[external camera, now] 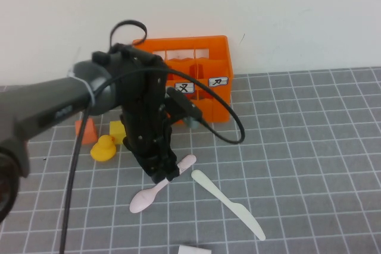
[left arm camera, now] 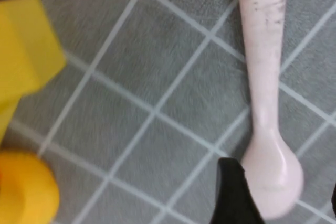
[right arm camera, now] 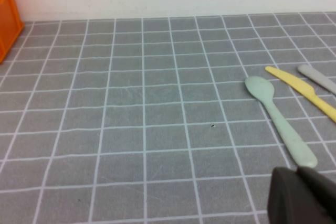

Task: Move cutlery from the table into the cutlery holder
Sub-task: Pick up the spoon

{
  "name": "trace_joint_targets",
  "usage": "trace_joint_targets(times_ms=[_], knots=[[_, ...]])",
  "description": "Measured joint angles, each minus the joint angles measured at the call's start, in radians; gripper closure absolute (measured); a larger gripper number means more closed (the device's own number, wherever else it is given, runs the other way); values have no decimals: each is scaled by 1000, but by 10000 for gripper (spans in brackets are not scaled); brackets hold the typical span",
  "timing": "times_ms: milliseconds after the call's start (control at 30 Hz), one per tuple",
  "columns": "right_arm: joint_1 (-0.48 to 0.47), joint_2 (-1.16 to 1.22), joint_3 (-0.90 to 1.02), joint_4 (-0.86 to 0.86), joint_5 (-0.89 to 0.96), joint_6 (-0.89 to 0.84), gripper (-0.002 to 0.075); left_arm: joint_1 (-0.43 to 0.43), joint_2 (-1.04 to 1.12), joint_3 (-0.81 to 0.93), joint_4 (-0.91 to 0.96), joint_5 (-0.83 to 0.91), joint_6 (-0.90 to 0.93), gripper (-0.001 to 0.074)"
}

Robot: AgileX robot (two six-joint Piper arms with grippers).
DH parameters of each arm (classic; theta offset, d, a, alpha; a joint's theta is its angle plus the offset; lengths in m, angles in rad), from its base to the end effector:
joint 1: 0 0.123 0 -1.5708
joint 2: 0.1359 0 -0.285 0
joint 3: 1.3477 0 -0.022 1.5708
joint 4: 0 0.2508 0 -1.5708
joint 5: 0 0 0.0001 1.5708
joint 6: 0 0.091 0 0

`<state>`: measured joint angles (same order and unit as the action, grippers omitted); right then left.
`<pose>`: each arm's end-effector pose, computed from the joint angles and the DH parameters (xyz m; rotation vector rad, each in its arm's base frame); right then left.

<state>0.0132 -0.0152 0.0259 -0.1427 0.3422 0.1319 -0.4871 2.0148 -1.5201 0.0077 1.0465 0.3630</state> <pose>0.0533 -0.0037 0.1747 0.0190 1.8330 -0.0363 0.3588 -0.1893 0.1918 1.2520 2.7533 -0.0006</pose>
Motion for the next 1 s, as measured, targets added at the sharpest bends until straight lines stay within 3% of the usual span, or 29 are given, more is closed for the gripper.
trace_joint_targets(times_ms=[600, 1000], knots=[[0, 0, 0, 0, 0, 0, 729, 0, 81, -7, -117, -168, 154, 372], [0, 0, 0, 0, 0, 0, 729, 0, 139, -8, -81, -225, 114, 400]])
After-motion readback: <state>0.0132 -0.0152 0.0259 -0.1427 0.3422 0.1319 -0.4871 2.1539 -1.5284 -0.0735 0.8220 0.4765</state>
